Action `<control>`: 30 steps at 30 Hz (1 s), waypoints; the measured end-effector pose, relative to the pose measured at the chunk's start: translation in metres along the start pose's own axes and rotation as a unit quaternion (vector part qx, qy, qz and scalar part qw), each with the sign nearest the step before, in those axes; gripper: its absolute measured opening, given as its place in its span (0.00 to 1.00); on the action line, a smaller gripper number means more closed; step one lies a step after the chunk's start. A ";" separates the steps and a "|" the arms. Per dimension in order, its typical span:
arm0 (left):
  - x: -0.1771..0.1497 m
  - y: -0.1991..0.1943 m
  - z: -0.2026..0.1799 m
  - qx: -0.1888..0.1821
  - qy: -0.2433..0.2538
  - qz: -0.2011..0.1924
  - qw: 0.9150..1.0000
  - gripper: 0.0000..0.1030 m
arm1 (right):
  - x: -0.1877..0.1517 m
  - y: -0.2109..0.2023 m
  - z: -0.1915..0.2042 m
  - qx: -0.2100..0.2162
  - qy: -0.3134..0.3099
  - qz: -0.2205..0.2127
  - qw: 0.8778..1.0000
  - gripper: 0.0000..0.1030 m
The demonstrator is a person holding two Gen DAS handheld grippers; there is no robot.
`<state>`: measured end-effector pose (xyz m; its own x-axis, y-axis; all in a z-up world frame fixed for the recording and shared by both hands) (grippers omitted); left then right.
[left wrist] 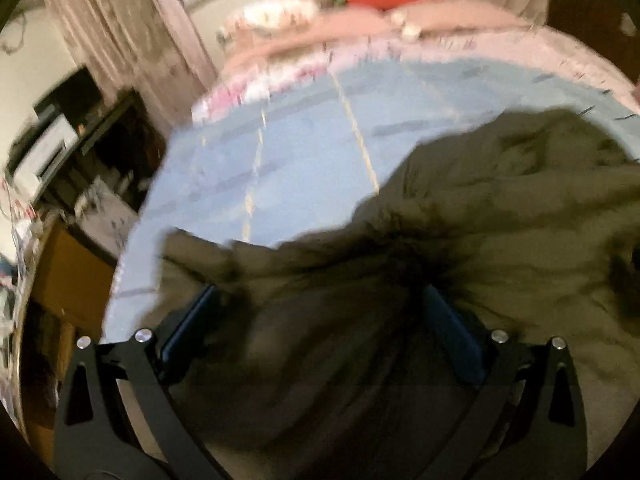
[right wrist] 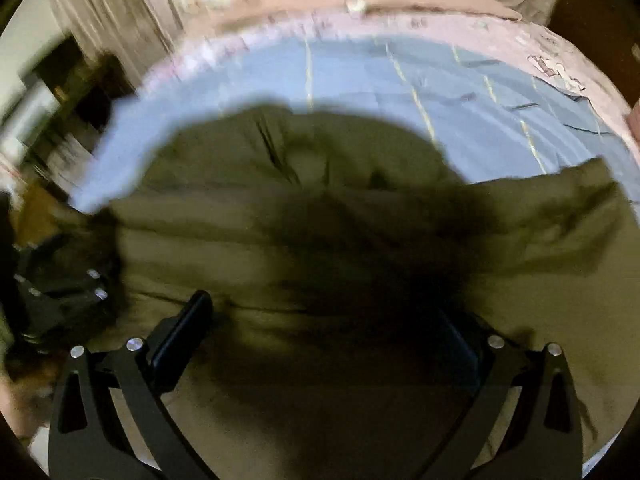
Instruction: Fold large clothes
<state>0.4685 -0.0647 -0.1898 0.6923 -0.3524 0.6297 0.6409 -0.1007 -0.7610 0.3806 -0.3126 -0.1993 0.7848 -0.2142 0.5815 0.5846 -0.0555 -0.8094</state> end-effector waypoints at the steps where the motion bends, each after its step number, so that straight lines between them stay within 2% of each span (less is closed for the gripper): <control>1: -0.002 -0.015 0.002 0.002 0.006 -0.012 1.000 0.98 | -0.002 -0.017 -0.010 0.001 0.004 -0.019 1.000 0.99; 4: -0.017 -0.059 0.013 -0.004 0.011 -0.036 0.999 0.98 | -0.021 -0.060 -0.038 -0.002 -0.006 -0.049 0.999 0.99; 7: -0.039 -0.076 0.025 -0.022 0.005 -0.039 0.999 0.98 | -0.052 -0.076 -0.065 -0.044 -0.018 -0.062 0.997 0.99; 10: -0.056 -0.069 0.032 -0.042 -0.009 -0.036 0.998 0.98 | -0.076 -0.054 -0.092 -0.066 -0.008 -0.035 0.997 0.99; 13: -0.078 -0.035 0.042 -0.054 -0.039 0.010 0.998 0.98 | -0.093 -0.017 -0.108 -0.090 -0.008 -0.004 0.996 0.99; 15: -0.088 -0.018 0.042 -0.067 -0.039 0.026 0.997 0.98 | -0.099 0.004 -0.108 -0.085 -0.026 0.016 0.996 0.99; 17: -0.095 -0.002 0.041 -0.080 -0.037 0.039 0.995 0.98 | -0.098 0.018 -0.107 -0.079 -0.034 0.022 0.996 0.99; 25: -0.091 0.022 0.038 -0.075 -0.034 0.046 0.995 0.98 | -0.089 0.052 -0.102 -0.086 -0.043 0.027 0.995 0.99; 28: -0.092 0.011 0.039 -0.071 -0.053 0.038 0.995 0.98 | -0.086 0.045 -0.098 -0.100 -0.043 0.023 0.994 0.99; 30: -0.093 -0.006 0.041 -0.080 -0.061 0.038 0.994 0.98 | -0.083 0.023 -0.097 -0.104 -0.042 0.007 0.994 0.99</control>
<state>0.4134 0.0068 -0.2373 0.7783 -0.2500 0.5760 0.5306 -0.2286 -0.8162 0.3088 -0.3904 -0.2745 0.8126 -0.1347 0.5671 0.5244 -0.2560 -0.8121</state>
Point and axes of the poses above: each gripper's, at about its wrist camera, not at the fingertips, and y roughly the way its jaws point, z to its left, x to its top, the point moved 3 cm from there along y, roughly the way its jaws point, and after that the axes turned 12 degrees about -x, right-handed, at the moved point
